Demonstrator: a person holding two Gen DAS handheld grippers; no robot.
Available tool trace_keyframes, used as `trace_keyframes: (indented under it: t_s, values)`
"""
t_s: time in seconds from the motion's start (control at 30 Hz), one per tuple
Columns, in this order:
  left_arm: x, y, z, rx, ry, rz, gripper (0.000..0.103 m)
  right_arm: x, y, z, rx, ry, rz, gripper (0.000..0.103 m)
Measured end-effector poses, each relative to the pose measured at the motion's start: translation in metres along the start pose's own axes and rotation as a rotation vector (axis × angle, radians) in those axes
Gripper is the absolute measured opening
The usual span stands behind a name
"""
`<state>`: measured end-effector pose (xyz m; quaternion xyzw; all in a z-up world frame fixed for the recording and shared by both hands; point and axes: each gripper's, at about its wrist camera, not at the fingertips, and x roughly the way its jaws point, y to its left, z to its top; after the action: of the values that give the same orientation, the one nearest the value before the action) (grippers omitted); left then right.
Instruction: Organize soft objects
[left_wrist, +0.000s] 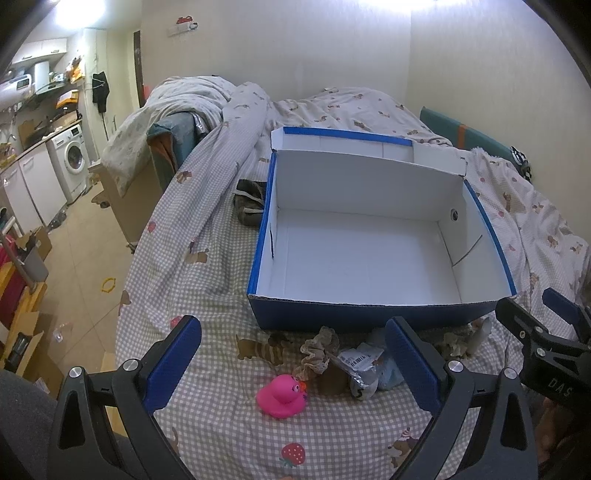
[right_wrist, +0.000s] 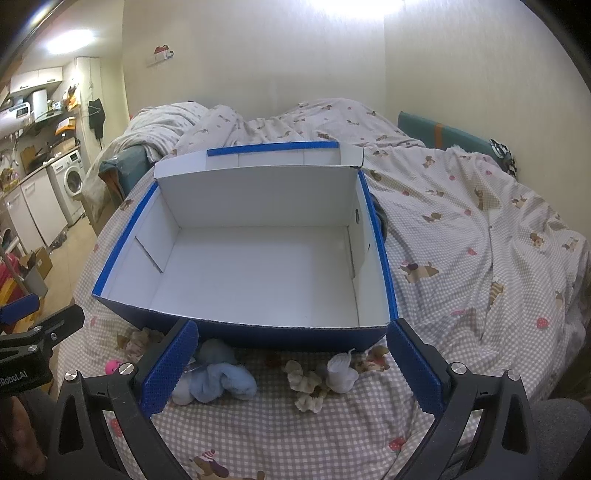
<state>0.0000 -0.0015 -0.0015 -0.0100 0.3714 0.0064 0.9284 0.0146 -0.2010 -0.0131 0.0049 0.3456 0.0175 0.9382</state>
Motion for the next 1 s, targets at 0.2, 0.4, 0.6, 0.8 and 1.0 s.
trace_keyframes:
  t_s: [0.2, 0.4, 0.6, 0.8, 1.0]
  values:
    - [-0.0005, -0.0012, -0.0001, -0.003, 0.001, 0.003, 0.099, 0.0009, -0.0001, -0.0003, 0.002, 0.004, 0.0, 0.103]
    - [-0.0002, -0.001, -0.0007, -0.005, 0.0, 0.004, 0.099, 0.001, -0.0004, -0.0001, 0.0, 0.007, -0.001, 0.103]
    - [-0.0002, -0.001, -0.0006, -0.005, 0.0, 0.005, 0.099, 0.0005, -0.0004, 0.0001, 0.0, 0.001, -0.006, 0.103]
    - [-0.0005, -0.0009, -0.0009, -0.006, 0.0, 0.004, 0.099, 0.0004, 0.0003, 0.0, -0.004, -0.003, -0.009, 0.103]
    - [-0.0007, -0.0004, -0.0009, -0.007, 0.001, 0.002, 0.099, 0.001, 0.001, -0.0001, -0.007, -0.003, -0.012, 0.103]
